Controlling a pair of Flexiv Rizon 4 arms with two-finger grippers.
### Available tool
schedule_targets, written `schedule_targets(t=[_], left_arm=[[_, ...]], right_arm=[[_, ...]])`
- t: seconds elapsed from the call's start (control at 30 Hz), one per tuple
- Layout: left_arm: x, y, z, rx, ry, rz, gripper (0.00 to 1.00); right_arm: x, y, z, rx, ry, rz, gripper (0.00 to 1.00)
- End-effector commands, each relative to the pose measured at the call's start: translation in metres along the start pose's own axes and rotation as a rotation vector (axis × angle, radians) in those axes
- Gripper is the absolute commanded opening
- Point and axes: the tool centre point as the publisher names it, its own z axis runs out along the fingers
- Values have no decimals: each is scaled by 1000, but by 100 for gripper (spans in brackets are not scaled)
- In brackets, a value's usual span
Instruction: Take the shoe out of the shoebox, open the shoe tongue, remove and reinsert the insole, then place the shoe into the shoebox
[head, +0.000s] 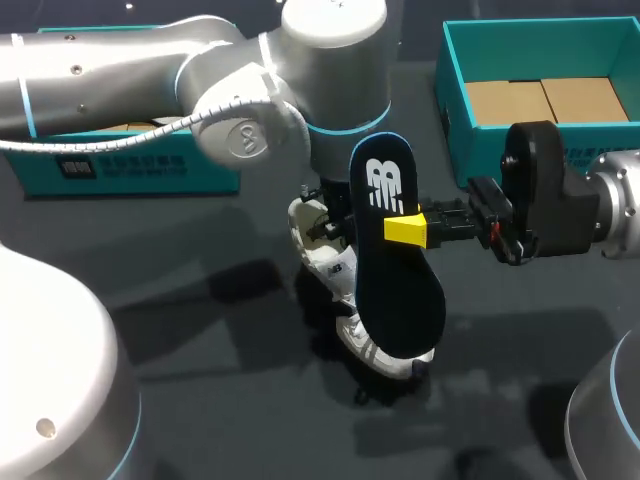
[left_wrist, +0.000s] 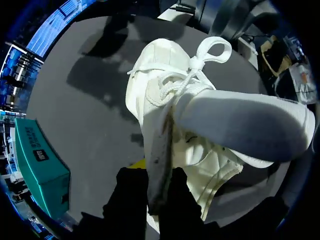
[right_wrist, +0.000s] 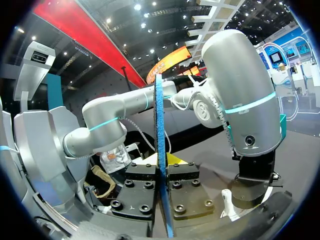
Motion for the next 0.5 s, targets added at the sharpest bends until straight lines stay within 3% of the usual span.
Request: schedule_targets(t=[0.03, 0.2, 0.4, 0.5], left_arm=[[8, -2, -6, -8, -14, 0, 0], [8, -2, -6, -8, -14, 0, 0], [1, 4, -14, 63, -88, 260, 0], [-3, 4, -14, 28, -101, 326, 0]], right_arm=[[1, -1, 1, -1, -2, 0, 0], [1, -1, 1, -1, -2, 0, 0], [1, -1, 1, -1, -2, 0, 0], [1, -1, 1, -1, -2, 0, 0]])
